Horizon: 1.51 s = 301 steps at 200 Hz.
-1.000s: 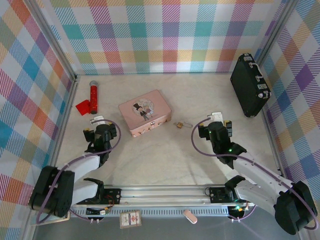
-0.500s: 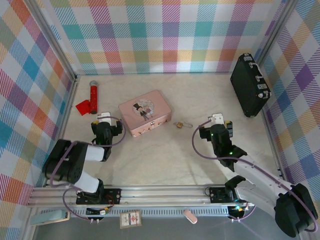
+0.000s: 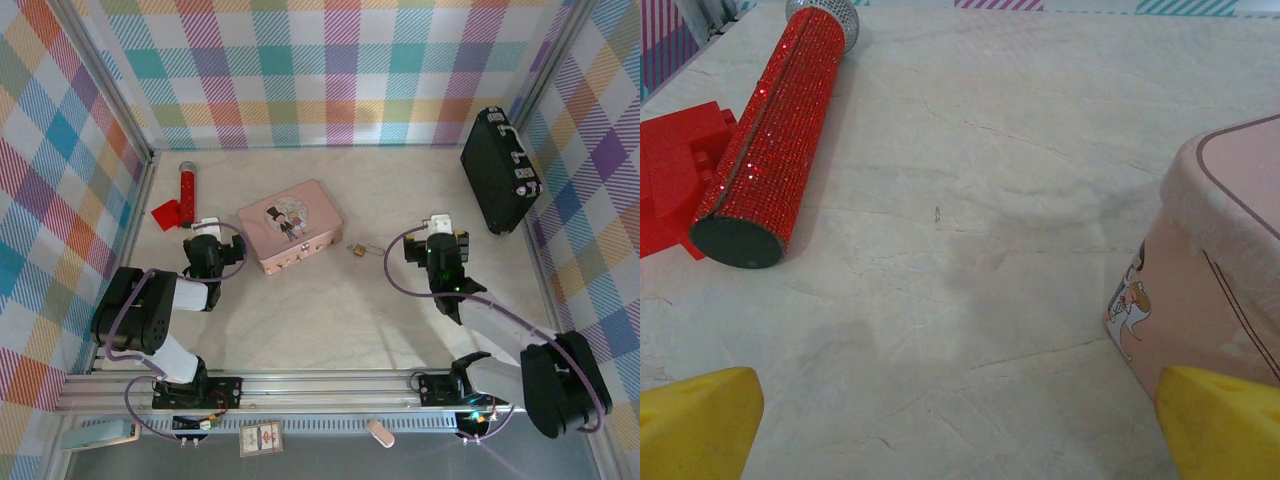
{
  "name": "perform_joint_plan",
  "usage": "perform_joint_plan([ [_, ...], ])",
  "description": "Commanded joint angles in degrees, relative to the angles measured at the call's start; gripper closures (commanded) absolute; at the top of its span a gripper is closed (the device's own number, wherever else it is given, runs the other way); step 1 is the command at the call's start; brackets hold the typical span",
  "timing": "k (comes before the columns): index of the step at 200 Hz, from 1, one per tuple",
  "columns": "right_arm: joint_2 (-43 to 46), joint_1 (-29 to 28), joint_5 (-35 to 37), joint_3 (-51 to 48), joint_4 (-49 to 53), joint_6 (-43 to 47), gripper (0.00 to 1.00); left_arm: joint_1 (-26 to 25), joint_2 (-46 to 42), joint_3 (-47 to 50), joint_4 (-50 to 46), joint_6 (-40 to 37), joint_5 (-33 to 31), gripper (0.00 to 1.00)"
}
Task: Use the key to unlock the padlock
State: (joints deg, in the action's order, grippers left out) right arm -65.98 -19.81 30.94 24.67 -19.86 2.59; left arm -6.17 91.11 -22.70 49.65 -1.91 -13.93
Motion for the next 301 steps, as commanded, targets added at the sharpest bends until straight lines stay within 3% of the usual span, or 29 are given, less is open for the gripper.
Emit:
perform_joint_plan([
  [1,-3.48,2.86,-1.32,0.91,-8.81,1.68,0.01,0.31,-0.6,-0.33,0.71,0.87,1.01,0.0],
  [47,-10.83,8.82,-9.89,-3.05,-19.95,-0.35,0.01,0.33,-0.62,-0.39,0.72,0.9,0.98,0.0],
  [96,-18.46,10.58,-15.72,-3.78,-31.51,2.13,0.01,0.37,-0.59,-0.43,0.76,0.89,0.94,0.0],
  [110,-18.13,13.49,-19.36,-2.22,-26.96,-0.48,0.01,0.36,-0.58,-0.37,0.71,0.91,1.01,0.0],
  [130,-23.21,17.64,-23.71,-2.18,-32.35,-3.96,0.01,0.37,-0.63,-0.42,0.71,0.91,0.99,0.0],
  [140,-21.75,18.52,-26.19,-1.2,-27.13,-4.38,0.01,0.37,-0.58,-0.42,0.71,0.85,0.95,0.0],
  [147,-22.6,18.58,-26.31,-1.92,-30.55,-4.14,0.01,0.37,-0.58,-0.42,0.67,0.91,1.0,0.0],
  [156,-21.73,18.53,-26.52,-1.24,-27.37,-4.17,0.01,0.35,-0.58,-0.37,0.71,0.86,1.01,0.0],
  [301,-21.83,18.56,-26.43,-1.55,-28.39,-4.07,0.01,0.4,-0.67,-0.33,0.71,0.93,1.15,0.0],
])
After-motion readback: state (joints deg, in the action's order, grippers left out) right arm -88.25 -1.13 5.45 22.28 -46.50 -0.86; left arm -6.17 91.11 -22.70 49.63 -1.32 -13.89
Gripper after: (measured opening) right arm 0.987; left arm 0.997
